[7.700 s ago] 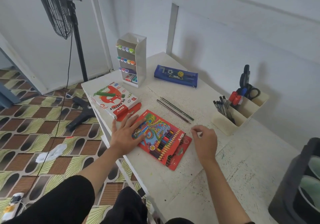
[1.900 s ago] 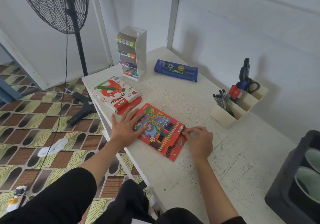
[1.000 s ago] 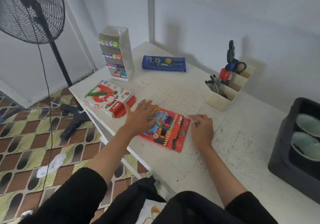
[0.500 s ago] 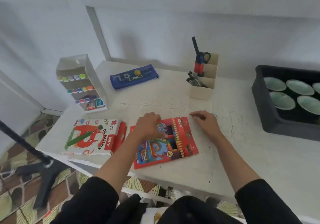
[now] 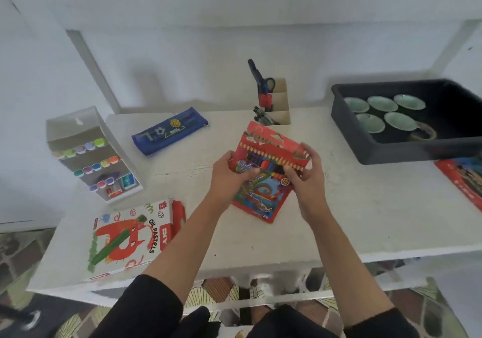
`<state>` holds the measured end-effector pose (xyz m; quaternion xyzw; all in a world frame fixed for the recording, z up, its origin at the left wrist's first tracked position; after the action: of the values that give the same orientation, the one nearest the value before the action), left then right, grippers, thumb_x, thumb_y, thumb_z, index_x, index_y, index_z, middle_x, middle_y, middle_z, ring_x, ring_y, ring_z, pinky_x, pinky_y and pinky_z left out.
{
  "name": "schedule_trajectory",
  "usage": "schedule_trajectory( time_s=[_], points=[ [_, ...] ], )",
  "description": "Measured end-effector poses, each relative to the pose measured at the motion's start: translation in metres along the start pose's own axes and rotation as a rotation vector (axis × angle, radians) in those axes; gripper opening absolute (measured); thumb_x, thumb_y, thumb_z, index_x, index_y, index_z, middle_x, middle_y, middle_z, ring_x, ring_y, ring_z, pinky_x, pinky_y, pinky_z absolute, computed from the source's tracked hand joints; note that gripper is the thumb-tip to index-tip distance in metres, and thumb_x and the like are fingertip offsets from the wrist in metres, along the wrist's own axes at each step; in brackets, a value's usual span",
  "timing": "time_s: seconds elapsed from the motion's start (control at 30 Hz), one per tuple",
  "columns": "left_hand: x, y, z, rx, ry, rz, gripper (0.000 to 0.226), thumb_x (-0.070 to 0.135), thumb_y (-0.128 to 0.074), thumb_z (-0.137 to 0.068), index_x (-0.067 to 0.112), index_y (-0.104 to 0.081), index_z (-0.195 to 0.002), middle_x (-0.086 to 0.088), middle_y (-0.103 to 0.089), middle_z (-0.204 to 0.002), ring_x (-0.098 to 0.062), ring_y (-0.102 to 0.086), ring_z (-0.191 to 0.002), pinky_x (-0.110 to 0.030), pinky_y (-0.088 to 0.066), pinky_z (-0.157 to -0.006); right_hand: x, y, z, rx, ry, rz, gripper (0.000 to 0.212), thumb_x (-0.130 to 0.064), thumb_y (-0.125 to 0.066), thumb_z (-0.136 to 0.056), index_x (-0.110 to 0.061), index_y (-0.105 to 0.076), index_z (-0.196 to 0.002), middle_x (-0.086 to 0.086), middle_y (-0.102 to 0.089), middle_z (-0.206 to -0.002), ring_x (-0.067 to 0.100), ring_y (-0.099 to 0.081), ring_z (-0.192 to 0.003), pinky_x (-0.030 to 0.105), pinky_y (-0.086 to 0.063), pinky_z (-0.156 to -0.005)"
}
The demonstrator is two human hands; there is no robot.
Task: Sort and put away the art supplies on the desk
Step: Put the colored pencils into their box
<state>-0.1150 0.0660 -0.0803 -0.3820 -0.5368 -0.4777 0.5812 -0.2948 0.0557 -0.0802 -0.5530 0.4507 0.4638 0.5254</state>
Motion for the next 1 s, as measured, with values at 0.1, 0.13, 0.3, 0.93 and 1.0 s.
schedule_trajectory(
  time_s=[0.1, 0.13, 0.3, 0.93, 1.0],
  points=[
    [0.004, -0.002, 0.002, 0.007, -0.069, 0.078, 0.036, 0.009, -0.078, -0.075, 0.019, -0.057, -0.103, 0.010, -0.068, -0.090, 0.001, -0.068, -0.072, -0.012, -0.051, -0.056, -0.027, -0.008, -0.002, -0.004, 0.104, 0.054, 0.066, -0.006, -0.061, -0.088, -0.031, -0.027, -0.138, -0.014, -0.066, -0.100, 0.010, -0.068, -0.094, 0.022, -0.056, -0.065],
    [0.003, -0.001, 0.003, -0.002, -0.091, 0.096, 0.035, 0.008, -0.077, -0.076, 0.018, -0.058, -0.103, 0.008, -0.069, -0.092, 0.000, -0.068, -0.076, -0.013, -0.052, -0.058, -0.029, -0.010, -0.001, -0.035, 0.119, 0.082, 0.070, -0.005, -0.061, -0.088, -0.033, -0.024, -0.140, -0.014, -0.067, -0.099, 0.011, -0.068, -0.095, 0.024, -0.057, -0.067],
    [-0.008, 0.003, 0.004, -0.061, -0.120, 0.093, 0.025, 0.009, -0.071, -0.082, 0.023, -0.061, -0.101, 0.006, -0.070, -0.097, -0.006, -0.068, -0.086, -0.026, -0.057, -0.075, -0.013, -0.011, 0.003, -0.090, 0.086, 0.145, 0.056, -0.008, -0.057, -0.090, -0.019, -0.031, -0.138, -0.002, -0.061, -0.114, 0.011, -0.066, -0.101, 0.029, -0.058, -0.075],
    [-0.071, 0.024, -0.004, -0.028, 0.218, -0.227, 0.031, 0.017, -0.069, -0.086, 0.020, -0.048, -0.109, -0.008, -0.064, -0.108, -0.025, -0.066, -0.092, -0.041, -0.055, -0.082, 0.076, 0.004, -0.026, -0.079, 0.011, 0.885, 0.051, -0.041, -0.078, -0.071, -0.015, -0.063, -0.113, 0.003, -0.053, -0.099, 0.021, -0.048, -0.099, 0.021, -0.033, -0.074],
    [-0.072, 0.025, -0.003, -0.018, 0.200, -0.313, 0.029, 0.020, -0.068, -0.087, 0.019, -0.049, -0.110, -0.003, -0.062, -0.104, -0.023, -0.065, -0.093, -0.038, -0.054, -0.083, 0.081, 0.005, -0.024, -0.085, 0.011, 0.930, 0.055, -0.044, -0.076, -0.073, -0.015, -0.060, -0.118, 0.000, -0.047, -0.100, 0.017, -0.042, -0.102, 0.020, -0.028, -0.077]
  ],
)
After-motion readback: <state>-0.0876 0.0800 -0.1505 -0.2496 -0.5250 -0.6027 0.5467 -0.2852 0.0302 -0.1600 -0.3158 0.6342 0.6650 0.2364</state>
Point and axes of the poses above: each hand's wrist, its own z-axis away from the middle knuckle, its own y-axis out of the back of the hand, x = y × z, the point moved 6 cm from there along -z, towards the middle knuckle
